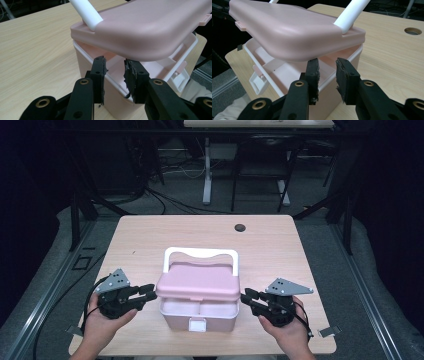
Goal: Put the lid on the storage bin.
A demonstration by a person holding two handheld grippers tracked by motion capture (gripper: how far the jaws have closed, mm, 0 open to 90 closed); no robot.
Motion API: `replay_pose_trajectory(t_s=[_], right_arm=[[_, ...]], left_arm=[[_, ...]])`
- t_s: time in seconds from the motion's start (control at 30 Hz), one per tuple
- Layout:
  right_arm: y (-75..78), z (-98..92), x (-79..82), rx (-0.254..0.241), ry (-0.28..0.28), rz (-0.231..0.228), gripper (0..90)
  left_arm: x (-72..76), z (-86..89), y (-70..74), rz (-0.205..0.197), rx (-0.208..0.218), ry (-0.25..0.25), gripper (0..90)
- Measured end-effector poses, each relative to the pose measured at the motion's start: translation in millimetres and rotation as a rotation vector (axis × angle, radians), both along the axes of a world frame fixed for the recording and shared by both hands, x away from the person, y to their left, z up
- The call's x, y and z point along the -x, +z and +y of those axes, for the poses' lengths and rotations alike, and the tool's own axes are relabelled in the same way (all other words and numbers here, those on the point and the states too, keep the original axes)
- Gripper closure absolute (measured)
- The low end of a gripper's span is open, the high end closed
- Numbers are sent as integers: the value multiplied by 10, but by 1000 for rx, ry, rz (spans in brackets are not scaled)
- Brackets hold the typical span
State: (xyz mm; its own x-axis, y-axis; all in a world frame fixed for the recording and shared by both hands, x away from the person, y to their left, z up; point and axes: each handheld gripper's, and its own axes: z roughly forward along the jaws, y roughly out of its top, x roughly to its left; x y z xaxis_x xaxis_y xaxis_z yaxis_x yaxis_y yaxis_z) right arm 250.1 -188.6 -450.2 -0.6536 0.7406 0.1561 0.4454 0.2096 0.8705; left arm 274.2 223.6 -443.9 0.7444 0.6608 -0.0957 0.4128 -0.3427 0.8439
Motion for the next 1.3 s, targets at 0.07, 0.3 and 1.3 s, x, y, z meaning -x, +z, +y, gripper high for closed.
replay_pose_trajectory(t_s=[0.07,0.3,1.3], right_arm=[[-19,8,29,41,-49,-1,714],[-65,-93,43,-7,-39,7,707],[-223,-282,-360,4,-194,16,567]], left_arm=[[8,-4,-34,-5,-6,5,693],[7,78,-147,9,-19,31,690],[-368,263,-294,41,32,175,591]])
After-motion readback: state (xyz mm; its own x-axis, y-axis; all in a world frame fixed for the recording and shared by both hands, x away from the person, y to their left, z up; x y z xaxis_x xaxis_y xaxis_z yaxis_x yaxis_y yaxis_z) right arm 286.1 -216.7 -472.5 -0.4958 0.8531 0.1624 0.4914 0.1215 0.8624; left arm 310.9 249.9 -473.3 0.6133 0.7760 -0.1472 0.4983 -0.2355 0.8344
